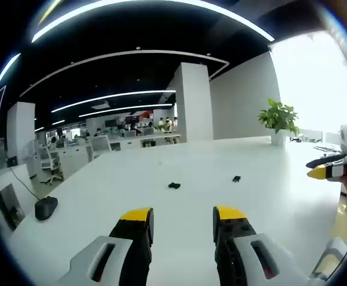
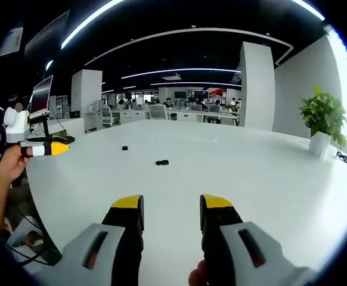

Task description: Snap the two parts of the plastic buckle together until the buckle closes and remains connected.

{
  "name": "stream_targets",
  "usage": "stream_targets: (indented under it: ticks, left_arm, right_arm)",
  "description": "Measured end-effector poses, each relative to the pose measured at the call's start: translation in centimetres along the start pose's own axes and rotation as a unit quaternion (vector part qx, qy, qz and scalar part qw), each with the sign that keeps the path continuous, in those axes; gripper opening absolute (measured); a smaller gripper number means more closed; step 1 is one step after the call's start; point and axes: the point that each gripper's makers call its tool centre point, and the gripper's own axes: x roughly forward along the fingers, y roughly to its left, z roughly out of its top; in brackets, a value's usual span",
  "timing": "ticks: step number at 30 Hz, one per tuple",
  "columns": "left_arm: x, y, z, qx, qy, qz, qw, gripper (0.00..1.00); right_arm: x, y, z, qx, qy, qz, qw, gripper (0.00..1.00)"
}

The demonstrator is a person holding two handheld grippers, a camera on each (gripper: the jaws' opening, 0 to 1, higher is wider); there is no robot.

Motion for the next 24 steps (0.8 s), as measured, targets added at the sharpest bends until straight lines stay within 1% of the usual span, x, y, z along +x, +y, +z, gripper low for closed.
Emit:
stream_targets:
  ticks: [24]
  left_arm:
    - [-0.33,0.67,-0.22,-0.002,0.002,0.004,1.0,0.4]
  right_arm:
    - [0.04,-0.12,0.08,-0.001,-0.001,0.001,1.0,0.38]
